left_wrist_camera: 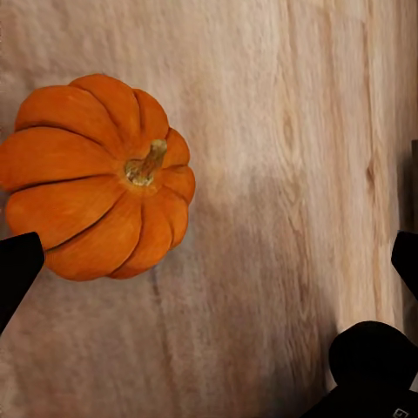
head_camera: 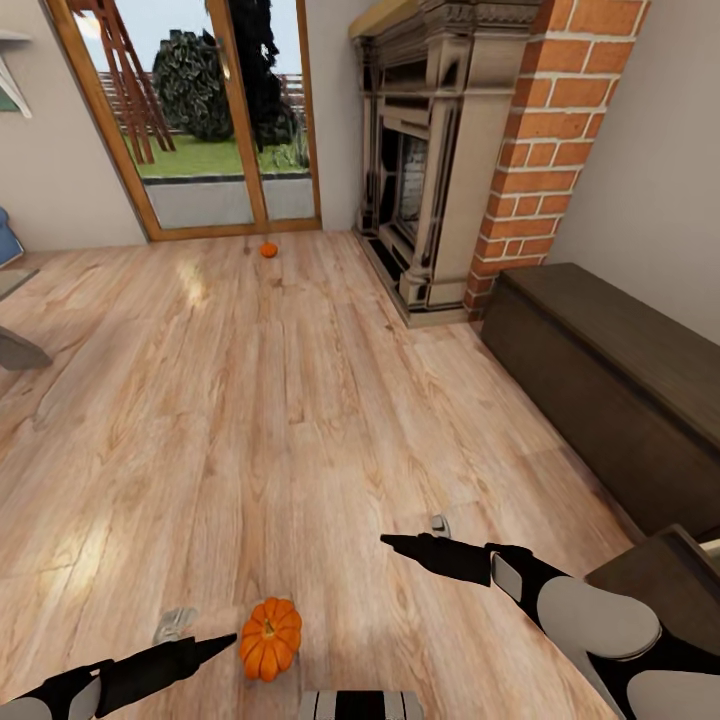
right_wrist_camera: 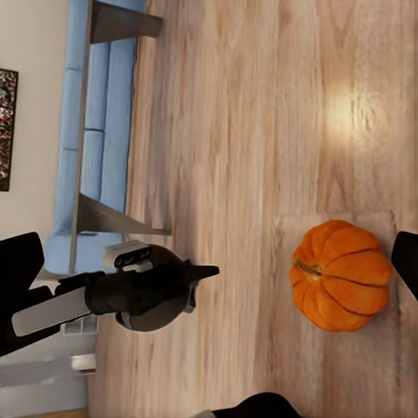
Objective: Place each of the two pumpkins and all three candles from the living room inside a cabinet in the living room (use any cabinet), then make sure every cabinet is closed, and position the cauldron so it is next to a table in the living room.
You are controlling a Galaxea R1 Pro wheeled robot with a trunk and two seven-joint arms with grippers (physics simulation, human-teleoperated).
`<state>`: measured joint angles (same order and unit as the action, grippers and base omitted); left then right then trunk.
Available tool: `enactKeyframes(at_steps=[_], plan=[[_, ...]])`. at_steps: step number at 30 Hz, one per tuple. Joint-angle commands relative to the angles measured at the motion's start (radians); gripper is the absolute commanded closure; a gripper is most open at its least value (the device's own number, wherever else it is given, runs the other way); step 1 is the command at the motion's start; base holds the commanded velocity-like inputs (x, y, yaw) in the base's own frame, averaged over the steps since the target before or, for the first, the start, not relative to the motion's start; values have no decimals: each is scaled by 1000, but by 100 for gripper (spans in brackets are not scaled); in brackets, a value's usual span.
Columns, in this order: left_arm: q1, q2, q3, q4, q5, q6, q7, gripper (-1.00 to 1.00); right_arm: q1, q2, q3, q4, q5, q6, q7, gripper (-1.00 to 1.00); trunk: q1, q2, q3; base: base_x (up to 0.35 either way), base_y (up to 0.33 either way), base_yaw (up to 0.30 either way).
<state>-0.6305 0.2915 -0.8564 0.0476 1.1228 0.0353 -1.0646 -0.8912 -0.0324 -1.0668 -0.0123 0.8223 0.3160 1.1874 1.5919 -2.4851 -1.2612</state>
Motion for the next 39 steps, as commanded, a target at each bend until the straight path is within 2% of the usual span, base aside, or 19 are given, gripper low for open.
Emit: enactKeyframes(at_steps=[1,17,26,28,34,36,38,39], plan=[[0,0,0,0,0,0,0,-100,0,0,0,0,0,0,0,-100,4,-7,-3,0,0,0],[0,1,0,0,0,0,0,-100,0,0,1,0,0,0,0,-100,15,-18,-64,0,0,0],[0,11,2,-2,3,-1,-11,-100,0,0,1,0,1,0,-2,-100,19,-20,-99,0,0,0],[-1,19,6,-4,4,-1,-21,-100,0,0,1,0,1,0,-2,-100,20,-21,-107,0,0,0],[-17,72,21,-17,3,1,-61,-100,0,1,1,0,1,0,-2,-100,22,-22,-130,0,0,0],[-47,94,32,-21,10,9,-82,-100,0,1,1,0,1,-1,-2,-100,23,-23,-138,0,0,0],[-70,97,39,-23,14,29,-99,-100,0,1,1,0,1,-1,-2,-100,24,-23,-145,0,0,0],[-79,90,41,-24,15,43,-104,-100,0,0,1,0,1,-1,-2,-100,25,-24,-149,0,0,0]])
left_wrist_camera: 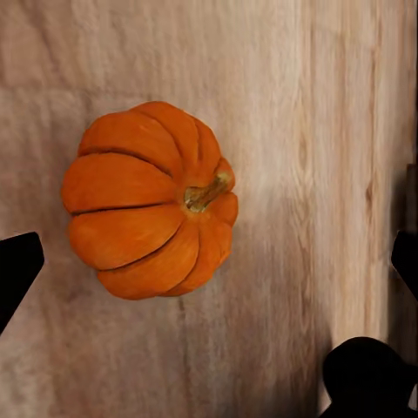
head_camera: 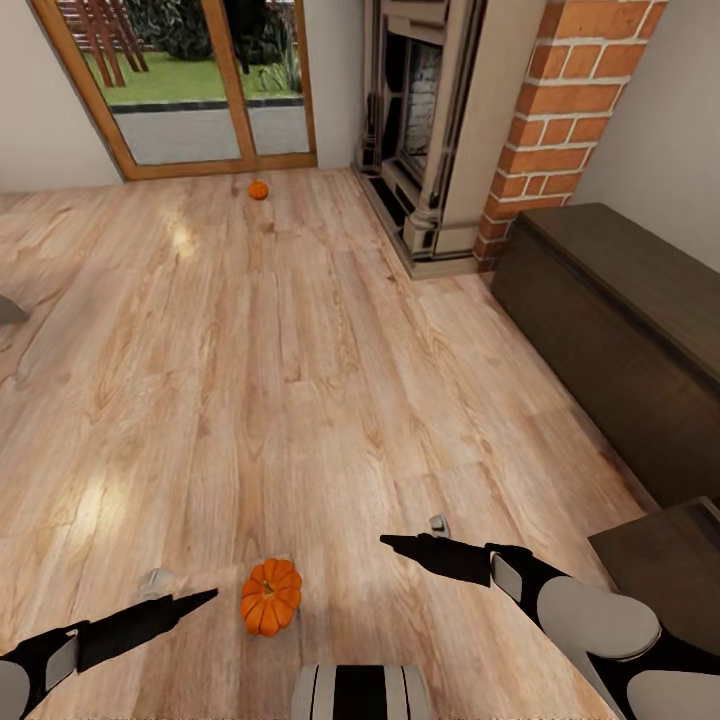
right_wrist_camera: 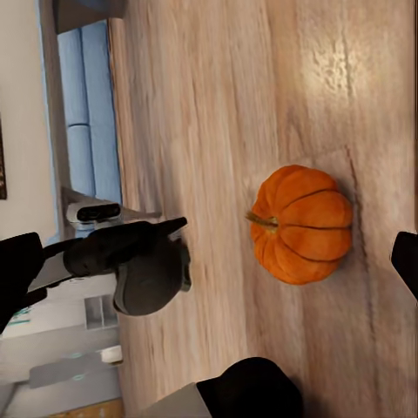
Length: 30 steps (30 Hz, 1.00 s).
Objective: Place each of the two pumpkins and all three candles from the living room inside a cabinet in the living room (use any cabinet), then make sure every cabinet is closed, and position the cauldron so it is next to a table in the living room.
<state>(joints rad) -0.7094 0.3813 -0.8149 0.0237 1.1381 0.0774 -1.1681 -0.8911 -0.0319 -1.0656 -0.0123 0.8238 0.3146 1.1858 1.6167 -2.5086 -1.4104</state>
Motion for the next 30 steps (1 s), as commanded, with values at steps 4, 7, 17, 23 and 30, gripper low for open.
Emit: enactKeyframes(at_steps=[4,7,17,23,30], plan=[[-6,-27,0,1,0,9,-6,-100,0,0,-1,0,0,0,-1,-100,2,-1,-16,0,0,0],[-6,-33,0,1,0,10,-6,-100,0,0,-1,0,0,0,-1,-100,3,-2,-27,0,0,0],[-6,-31,0,1,0,10,-7,-100,0,-1,-1,-1,0,0,0,-100,8,-4,-66,0,0,0],[-6,-34,0,1,0,10,-7,-100,0,-2,-1,-2,0,0,0,-100,10,-5,-89,0,0,0],[-6,-36,0,1,0,10,-8,-100,0,-1,1,-2,0,-1,1,-100,13,-7,-116,0,0,0]])
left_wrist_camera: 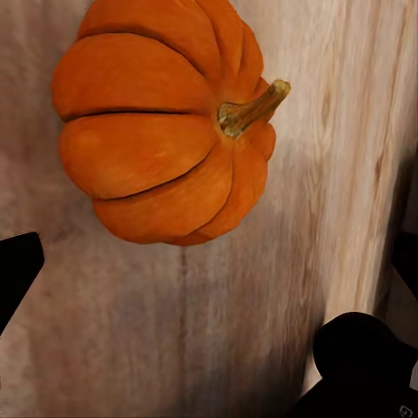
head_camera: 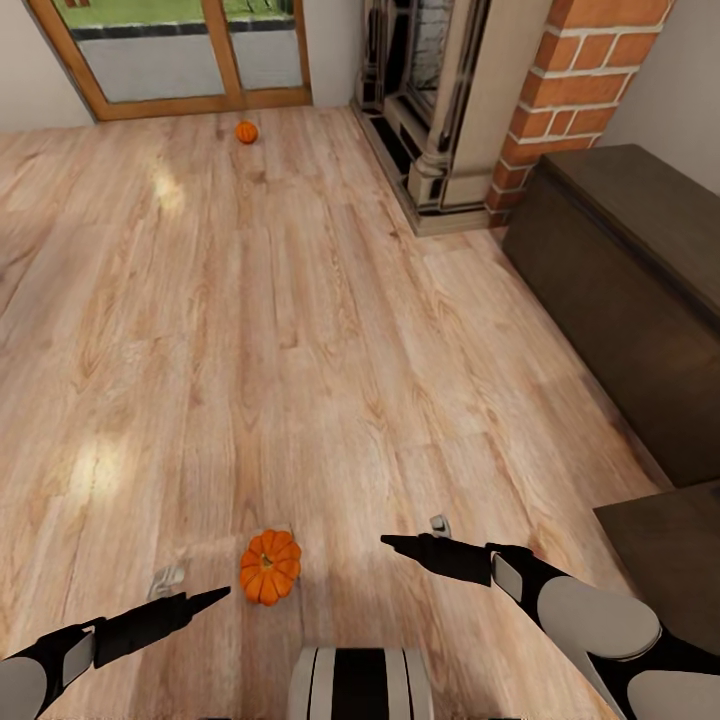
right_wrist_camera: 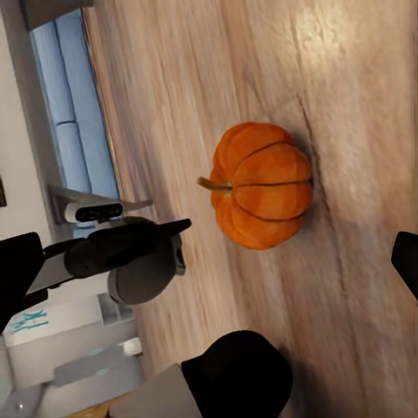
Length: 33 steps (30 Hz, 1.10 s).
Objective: Place each of the two pumpkins and all three candles from the living room inside a cabinet in the living room (use any cabinet), then make sure every cabinet is closed, and position the cauldron so it is next to a table in the living room.
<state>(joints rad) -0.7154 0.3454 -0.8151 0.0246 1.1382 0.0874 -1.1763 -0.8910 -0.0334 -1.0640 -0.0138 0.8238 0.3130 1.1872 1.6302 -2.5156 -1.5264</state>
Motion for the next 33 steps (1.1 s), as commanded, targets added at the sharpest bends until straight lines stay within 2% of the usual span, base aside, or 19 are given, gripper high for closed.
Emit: enactKeyframes(at_steps=[1,14,22,33], plan=[[0,1,1,0,0,0,0,-100,0,0,-1,-1,0,0,0,-100,0,0,-4,0,0,0],[-1,8,1,-2,0,-3,-8,-100,0,1,-1,-2,0,0,-1,-100,6,-3,-54,0,0,0],[-1,13,1,0,0,-4,-65,-100,0,0,-1,-2,0,0,-1,-100,6,-3,-54,0,0,0],[-1,14,1,0,0,-4,-69,-100,0,0,-1,-2,0,0,-1,-100,6,-3,-54,5,0,0]])
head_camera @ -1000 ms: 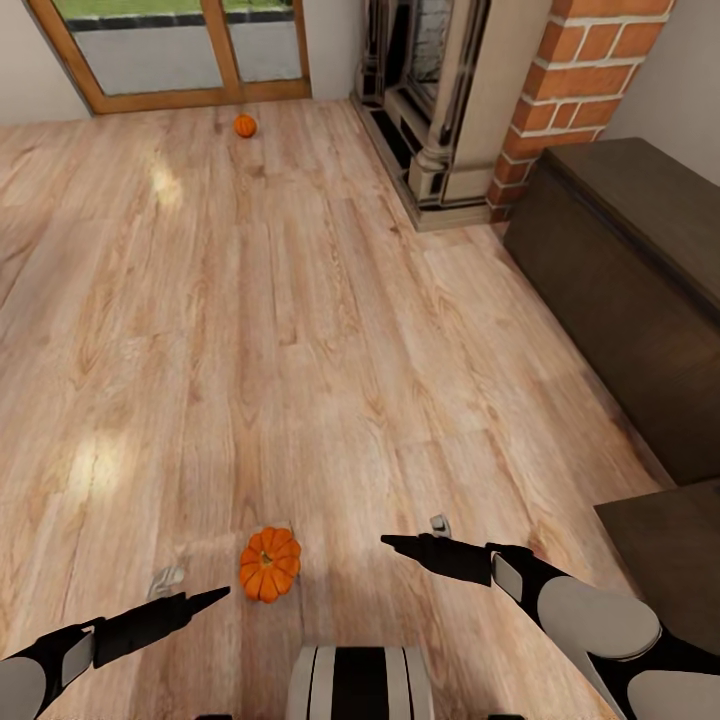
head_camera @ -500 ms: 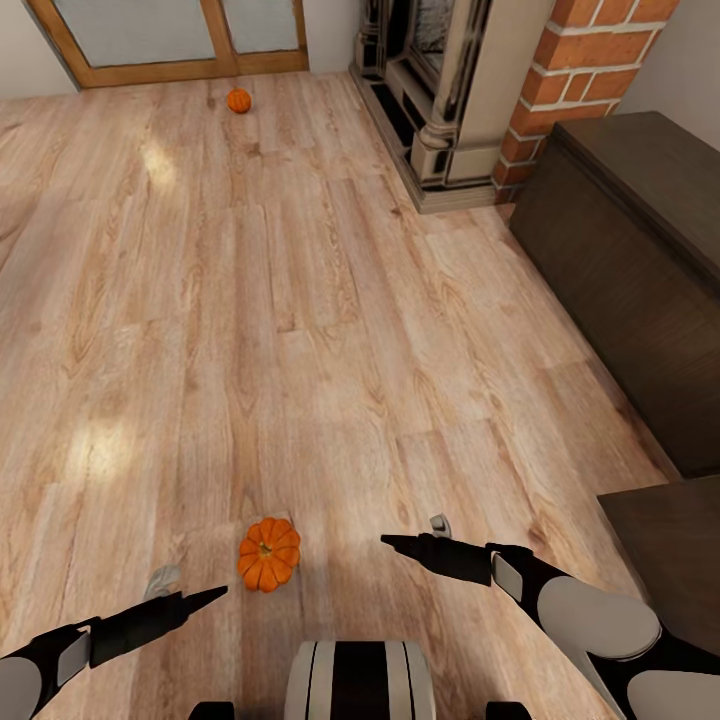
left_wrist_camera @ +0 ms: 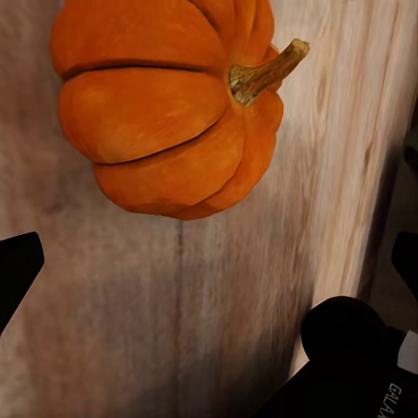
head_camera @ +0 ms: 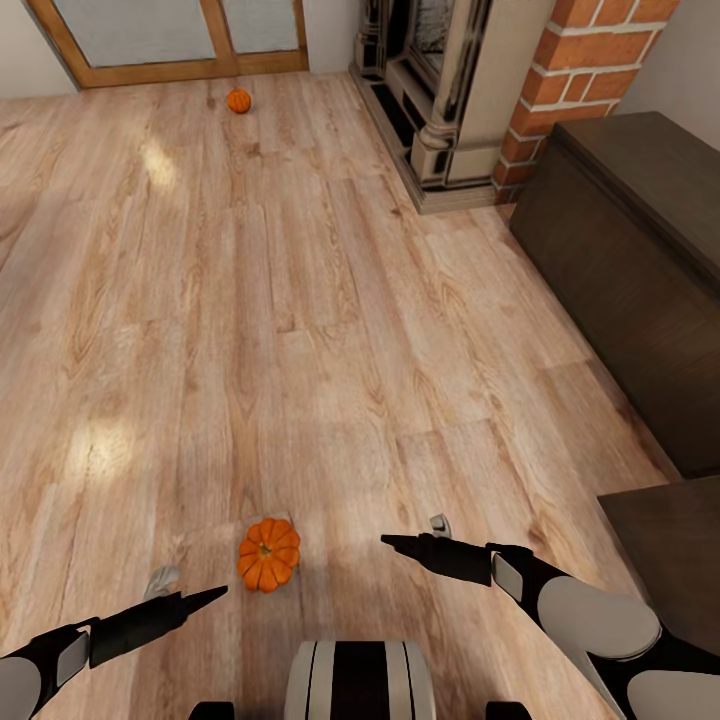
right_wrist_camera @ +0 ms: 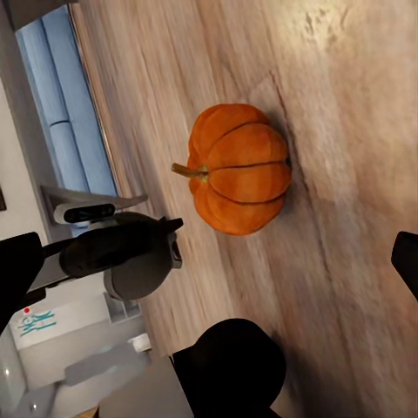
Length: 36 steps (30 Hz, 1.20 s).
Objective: Place each of the two pumpkins and all three candles from the living room inside a cabinet in the living room (use any cabinet), then make sure every cabinet is closed, and position the cauldron so it is next to a table in the living room.
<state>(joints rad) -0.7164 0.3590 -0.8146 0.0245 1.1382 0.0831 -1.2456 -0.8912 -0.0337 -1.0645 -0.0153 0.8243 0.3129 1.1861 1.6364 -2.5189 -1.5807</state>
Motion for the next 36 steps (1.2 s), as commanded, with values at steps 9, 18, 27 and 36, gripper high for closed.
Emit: enactKeyframes(at_steps=[9,18,27,36], plan=[[0,-3,0,0,0,-1,1,-100,0,0,0,0,0,0,0,-100,0,0,0,139,0,0],[0,-6,0,0,-1,-1,4,-100,0,0,0,0,0,0,0,-100,0,0,0,5,0,0],[0,-4,2,0,0,-1,7,-100,0,0,0,0,0,0,0,-100,0,0,0,0,0,0],[0,-7,3,0,0,-2,10,-100,0,0,0,0,0,0,0,-100,0,0,0,0,-2,0]])
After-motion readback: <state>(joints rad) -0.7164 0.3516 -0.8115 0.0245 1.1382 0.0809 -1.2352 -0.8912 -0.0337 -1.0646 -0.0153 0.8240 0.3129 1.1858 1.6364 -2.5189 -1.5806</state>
